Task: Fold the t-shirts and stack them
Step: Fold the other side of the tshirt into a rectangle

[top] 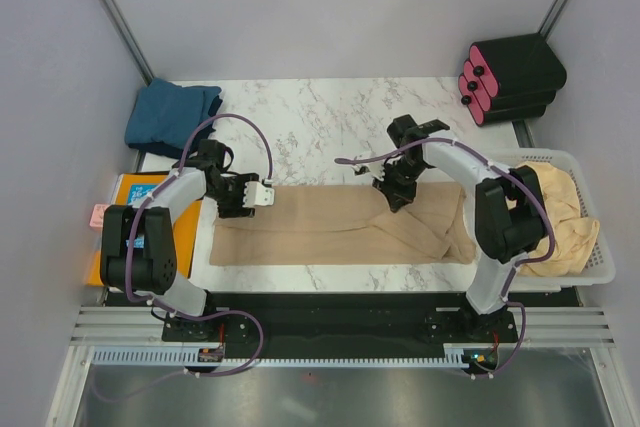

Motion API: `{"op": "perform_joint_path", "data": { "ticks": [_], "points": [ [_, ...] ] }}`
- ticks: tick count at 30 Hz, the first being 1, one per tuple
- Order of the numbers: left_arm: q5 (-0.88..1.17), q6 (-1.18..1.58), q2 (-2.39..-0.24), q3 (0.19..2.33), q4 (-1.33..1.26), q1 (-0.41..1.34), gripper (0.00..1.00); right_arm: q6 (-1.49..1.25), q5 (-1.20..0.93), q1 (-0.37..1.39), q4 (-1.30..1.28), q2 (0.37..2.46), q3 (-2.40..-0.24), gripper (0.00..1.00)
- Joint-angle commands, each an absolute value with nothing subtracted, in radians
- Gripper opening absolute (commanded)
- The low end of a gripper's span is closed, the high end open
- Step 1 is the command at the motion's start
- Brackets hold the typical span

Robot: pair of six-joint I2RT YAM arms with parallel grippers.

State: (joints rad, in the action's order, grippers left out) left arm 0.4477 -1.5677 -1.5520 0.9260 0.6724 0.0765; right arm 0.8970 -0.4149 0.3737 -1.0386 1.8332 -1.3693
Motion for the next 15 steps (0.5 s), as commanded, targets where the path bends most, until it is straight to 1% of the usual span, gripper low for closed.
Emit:
{"op": "perform_joint_path", "data": {
  "ticks": [1, 10, 12, 15],
  "points": [
    [0.468, -1.592, -1.562, 0.951, 0.657, 0.083, 0.67, 0.93, -0.466, 0.414, -1.153, 1.773, -1.405, 0.0],
    [0.463, -1.628, -1.592, 0.979, 0.657, 0.083, 0.67, 0.877, -0.526, 0.528, -1.183, 1.718, -1.327, 0.0],
    [0.462, -1.634, -1.603, 0.983, 0.657, 0.083, 0.67, 0.861, -0.543, 0.552, -1.183, 1.706, -1.298, 0.01],
    [0.46, -1.641, -1.618, 0.994, 0.657, 0.083, 0.67, 0.844, -0.558, 0.59, -1.184, 1.683, -1.257, 0.06]
  ]
}}
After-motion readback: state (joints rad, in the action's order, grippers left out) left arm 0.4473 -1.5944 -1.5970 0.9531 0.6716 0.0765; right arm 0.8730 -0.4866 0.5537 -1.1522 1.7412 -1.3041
